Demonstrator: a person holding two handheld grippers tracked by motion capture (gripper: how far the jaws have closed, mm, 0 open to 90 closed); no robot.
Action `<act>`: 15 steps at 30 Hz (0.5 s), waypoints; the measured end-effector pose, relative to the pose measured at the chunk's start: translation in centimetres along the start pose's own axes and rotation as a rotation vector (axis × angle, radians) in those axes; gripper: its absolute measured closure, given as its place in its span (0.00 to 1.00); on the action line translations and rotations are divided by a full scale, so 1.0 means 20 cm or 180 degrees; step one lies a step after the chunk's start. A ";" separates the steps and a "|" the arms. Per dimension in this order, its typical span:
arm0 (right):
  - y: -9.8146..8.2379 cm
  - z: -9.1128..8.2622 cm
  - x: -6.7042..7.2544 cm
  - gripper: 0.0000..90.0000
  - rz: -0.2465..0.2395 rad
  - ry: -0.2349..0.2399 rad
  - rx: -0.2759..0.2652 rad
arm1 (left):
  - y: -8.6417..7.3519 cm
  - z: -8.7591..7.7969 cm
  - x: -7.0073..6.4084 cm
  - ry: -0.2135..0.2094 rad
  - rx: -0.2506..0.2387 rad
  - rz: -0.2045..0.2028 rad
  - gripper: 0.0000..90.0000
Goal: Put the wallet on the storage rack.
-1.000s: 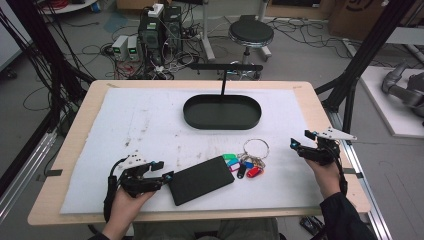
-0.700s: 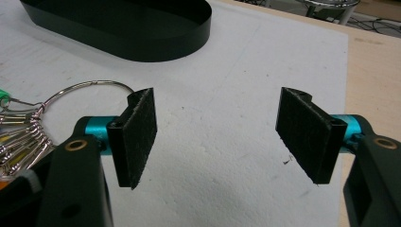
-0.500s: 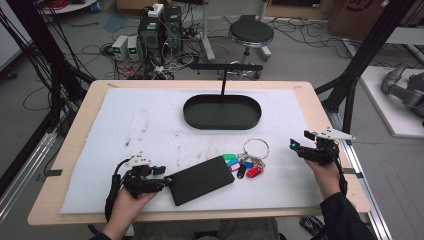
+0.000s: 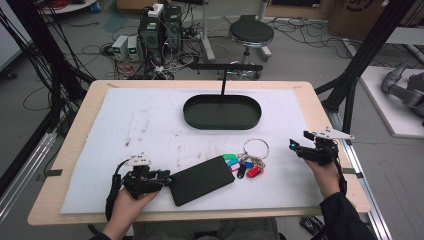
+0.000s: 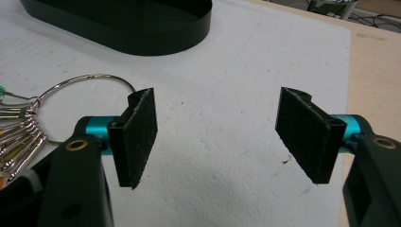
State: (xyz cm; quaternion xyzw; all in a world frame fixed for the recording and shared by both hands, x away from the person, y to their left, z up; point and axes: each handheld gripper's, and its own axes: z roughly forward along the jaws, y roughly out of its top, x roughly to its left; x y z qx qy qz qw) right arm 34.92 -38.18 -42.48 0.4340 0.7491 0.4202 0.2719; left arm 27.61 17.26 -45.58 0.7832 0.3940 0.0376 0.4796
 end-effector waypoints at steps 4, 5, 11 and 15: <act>0.00 0.00 0.00 0.35 -0.0011 -0.0008 -0.0002 | 0.01 -0.01 -0.01 0.0039 -0.0091 0.0116 0.80; 0.00 0.00 0.00 0.35 -0.0011 -0.0008 -0.0002 | 0.01 -0.01 -0.01 0.0039 -0.0091 0.0116 0.80; 0.00 0.00 0.00 0.35 -0.0008 -0.0015 0.0003 | 0.04 -0.04 -0.03 0.0110 -0.0323 0.0346 0.84; 0.00 0.00 -0.01 0.35 -0.0013 -0.0021 0.0000 | 0.07 -0.05 -0.05 0.0180 -0.0473 0.0504 0.84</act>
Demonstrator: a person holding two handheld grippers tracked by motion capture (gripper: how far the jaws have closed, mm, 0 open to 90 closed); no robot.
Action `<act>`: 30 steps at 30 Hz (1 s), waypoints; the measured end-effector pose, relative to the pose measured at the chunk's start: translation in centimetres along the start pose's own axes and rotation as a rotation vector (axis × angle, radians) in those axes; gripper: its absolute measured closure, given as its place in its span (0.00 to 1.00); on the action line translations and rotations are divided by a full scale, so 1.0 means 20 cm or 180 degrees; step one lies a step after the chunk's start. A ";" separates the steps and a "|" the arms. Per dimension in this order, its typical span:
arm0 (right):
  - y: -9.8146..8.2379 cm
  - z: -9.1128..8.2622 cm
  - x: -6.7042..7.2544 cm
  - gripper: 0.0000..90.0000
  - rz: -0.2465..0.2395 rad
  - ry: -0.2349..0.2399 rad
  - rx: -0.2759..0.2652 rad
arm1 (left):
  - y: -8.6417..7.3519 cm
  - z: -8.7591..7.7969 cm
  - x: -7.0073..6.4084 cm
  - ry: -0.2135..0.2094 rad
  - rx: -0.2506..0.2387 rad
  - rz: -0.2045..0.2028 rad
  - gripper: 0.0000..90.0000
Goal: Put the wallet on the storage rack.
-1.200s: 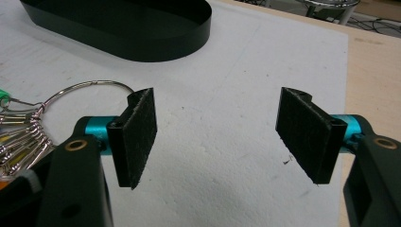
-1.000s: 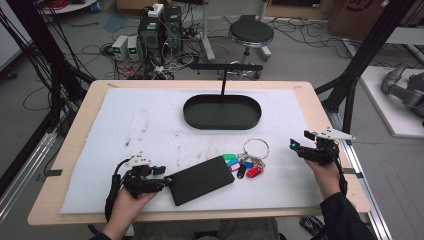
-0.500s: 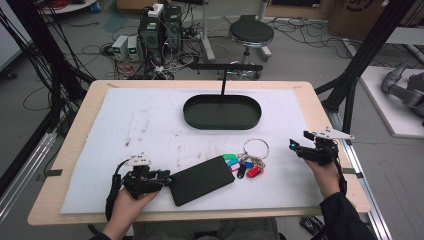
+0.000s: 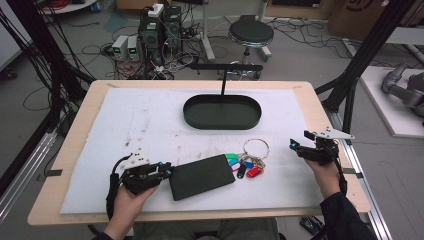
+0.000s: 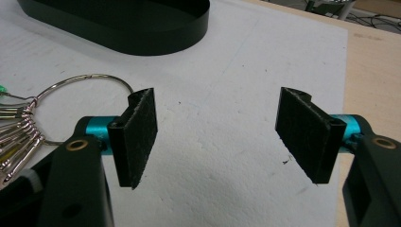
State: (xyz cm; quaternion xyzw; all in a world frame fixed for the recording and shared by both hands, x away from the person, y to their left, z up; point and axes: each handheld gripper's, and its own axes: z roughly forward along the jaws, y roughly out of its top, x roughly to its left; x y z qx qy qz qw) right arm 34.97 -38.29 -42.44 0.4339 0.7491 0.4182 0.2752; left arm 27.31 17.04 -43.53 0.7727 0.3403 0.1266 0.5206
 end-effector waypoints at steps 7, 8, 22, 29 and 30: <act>0.00 0.00 0.00 0.35 -0.0012 -0.0026 -0.0015 | 0.06 -0.07 -0.02 0.0252 -0.0474 0.0422 0.86; 0.00 -0.01 0.00 0.35 -0.0013 -0.0024 -0.0014 | 0.06 -0.08 -0.02 0.0246 -0.0502 0.0442 0.86; 0.09 0.02 0.16 0.35 -0.0023 0.0584 -0.0325 | 0.07 -0.10 -0.06 0.0192 -0.0634 0.0732 0.86; 0.18 0.10 0.33 0.35 -0.0185 0.1012 -0.0346 | 0.07 -0.10 -0.06 0.0180 -0.0640 0.0755 0.87; 0.20 0.13 0.37 0.35 -0.0243 0.1073 -0.0310 | 0.07 -0.10 -0.06 0.0178 -0.0639 0.0760 0.87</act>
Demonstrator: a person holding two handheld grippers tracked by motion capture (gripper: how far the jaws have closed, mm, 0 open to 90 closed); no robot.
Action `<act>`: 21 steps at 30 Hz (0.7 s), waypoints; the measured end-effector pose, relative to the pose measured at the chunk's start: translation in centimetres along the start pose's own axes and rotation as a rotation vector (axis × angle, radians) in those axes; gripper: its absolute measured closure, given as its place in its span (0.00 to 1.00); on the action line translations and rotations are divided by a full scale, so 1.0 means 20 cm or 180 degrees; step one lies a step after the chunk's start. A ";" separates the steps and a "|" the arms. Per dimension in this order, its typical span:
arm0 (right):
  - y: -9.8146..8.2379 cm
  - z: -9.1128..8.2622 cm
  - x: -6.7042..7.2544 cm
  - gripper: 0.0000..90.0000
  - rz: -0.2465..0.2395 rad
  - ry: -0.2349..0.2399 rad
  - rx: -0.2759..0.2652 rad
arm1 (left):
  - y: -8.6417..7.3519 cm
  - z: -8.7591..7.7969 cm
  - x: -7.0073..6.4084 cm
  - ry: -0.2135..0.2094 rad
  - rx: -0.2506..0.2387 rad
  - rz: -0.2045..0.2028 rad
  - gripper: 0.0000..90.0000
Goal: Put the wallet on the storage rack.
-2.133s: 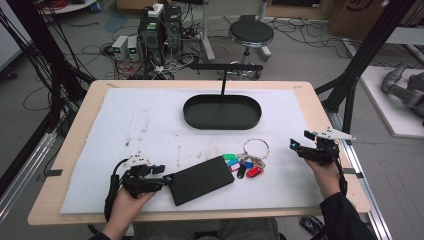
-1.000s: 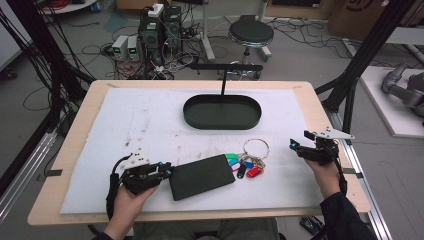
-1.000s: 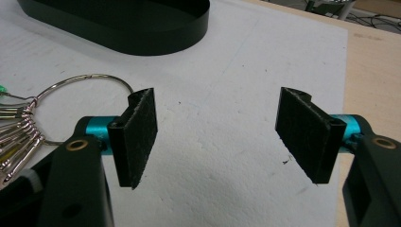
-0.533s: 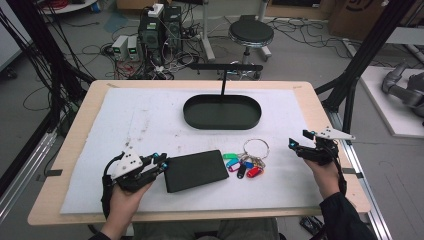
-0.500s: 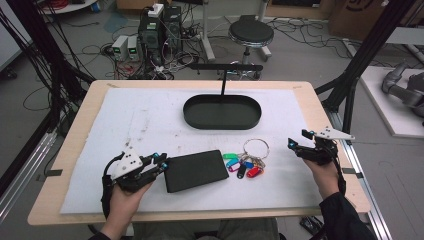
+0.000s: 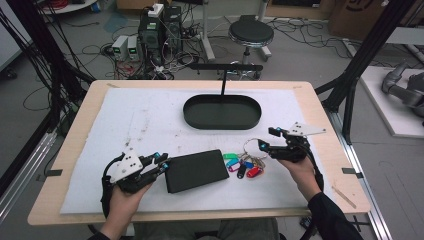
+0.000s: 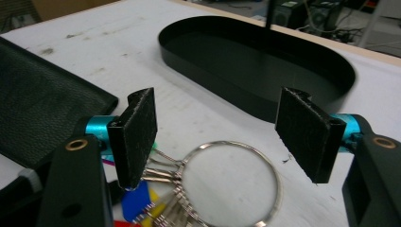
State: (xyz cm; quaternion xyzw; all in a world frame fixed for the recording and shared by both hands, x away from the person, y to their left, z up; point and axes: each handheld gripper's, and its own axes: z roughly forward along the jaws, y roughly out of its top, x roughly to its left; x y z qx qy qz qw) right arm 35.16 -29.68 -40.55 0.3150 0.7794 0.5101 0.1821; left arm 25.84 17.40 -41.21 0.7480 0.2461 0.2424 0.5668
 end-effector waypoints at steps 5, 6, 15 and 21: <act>0.04 0.10 0.06 0.35 -0.0065 0.0205 0.0067 | 0.00 0.00 0.00 0.0002 0.0006 0.0029 0.87; 0.04 0.10 0.06 0.35 -0.0065 0.0205 0.0067 | 0.00 0.00 0.00 0.0004 0.0003 0.0037 0.87; 0.08 0.36 0.17 0.35 -0.0217 0.0894 0.0473 | 0.00 0.00 -0.01 0.0010 0.0015 0.0104 0.88; 0.11 0.48 0.20 0.35 -0.0283 0.1268 0.0667 | 0.01 -0.01 -0.02 0.0013 -0.0035 0.0143 1.00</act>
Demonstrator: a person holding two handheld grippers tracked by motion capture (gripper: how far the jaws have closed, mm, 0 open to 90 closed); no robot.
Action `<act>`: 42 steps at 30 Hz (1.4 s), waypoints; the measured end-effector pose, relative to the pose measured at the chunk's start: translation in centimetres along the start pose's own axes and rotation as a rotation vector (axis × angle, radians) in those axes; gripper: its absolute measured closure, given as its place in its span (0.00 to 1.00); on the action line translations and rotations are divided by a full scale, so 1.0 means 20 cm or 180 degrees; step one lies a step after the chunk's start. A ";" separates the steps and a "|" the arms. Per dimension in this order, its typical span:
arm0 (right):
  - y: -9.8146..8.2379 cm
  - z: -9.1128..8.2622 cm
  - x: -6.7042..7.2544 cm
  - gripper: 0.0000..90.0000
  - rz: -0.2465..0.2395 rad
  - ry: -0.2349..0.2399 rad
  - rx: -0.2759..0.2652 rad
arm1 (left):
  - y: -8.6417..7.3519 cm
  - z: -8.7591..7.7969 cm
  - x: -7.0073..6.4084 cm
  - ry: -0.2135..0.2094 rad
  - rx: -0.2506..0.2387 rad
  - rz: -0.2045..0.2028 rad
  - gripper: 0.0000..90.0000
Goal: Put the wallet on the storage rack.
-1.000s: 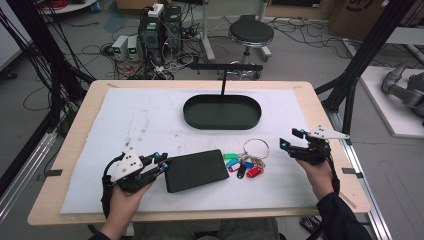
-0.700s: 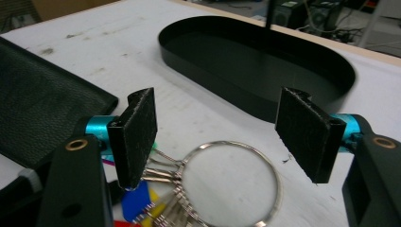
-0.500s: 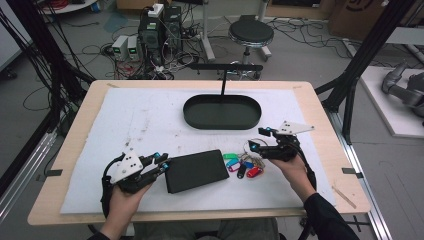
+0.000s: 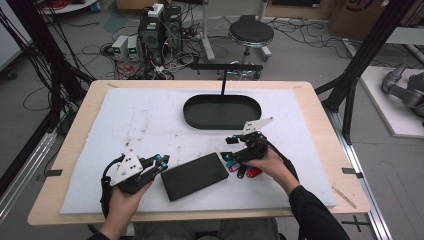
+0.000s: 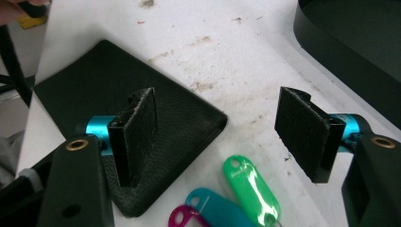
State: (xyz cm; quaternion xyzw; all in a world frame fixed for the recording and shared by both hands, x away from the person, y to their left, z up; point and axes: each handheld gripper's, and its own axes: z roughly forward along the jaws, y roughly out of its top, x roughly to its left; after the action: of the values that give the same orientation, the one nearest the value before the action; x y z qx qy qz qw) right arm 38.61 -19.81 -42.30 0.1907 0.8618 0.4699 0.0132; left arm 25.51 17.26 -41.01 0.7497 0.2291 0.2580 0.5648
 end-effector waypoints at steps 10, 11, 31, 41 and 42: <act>0.01 0.00 -0.01 0.35 0.0015 -0.0252 0.0092 | -0.11 0.04 0.08 -0.0043 0.0752 -0.1026 0.64; 0.01 -0.01 -0.01 0.35 0.0018 -0.0242 0.0081 | -0.13 0.05 0.09 -0.0041 0.0830 -0.1126 0.61; 0.01 -0.06 -0.02 0.35 0.0022 -0.0297 -0.0005 | -0.22 0.09 0.11 -0.0421 0.0993 -0.1453 0.81; 0.02 -0.10 -0.01 0.35 -0.0002 -0.0105 -0.0171 | -0.06 0.07 0.00 -0.0331 0.0513 -0.0128 0.85; 0.02 -0.11 -0.01 0.35 -0.0013 -0.0095 -0.0185 | -0.06 0.07 0.00 -0.0338 0.0479 -0.0081 0.85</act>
State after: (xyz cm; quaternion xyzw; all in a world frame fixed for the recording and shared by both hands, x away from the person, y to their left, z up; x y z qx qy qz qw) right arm 38.43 -21.36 -40.83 0.1954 0.8479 0.4918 0.0326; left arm 26.32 16.50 -42.47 0.7997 0.2271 0.1927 0.5214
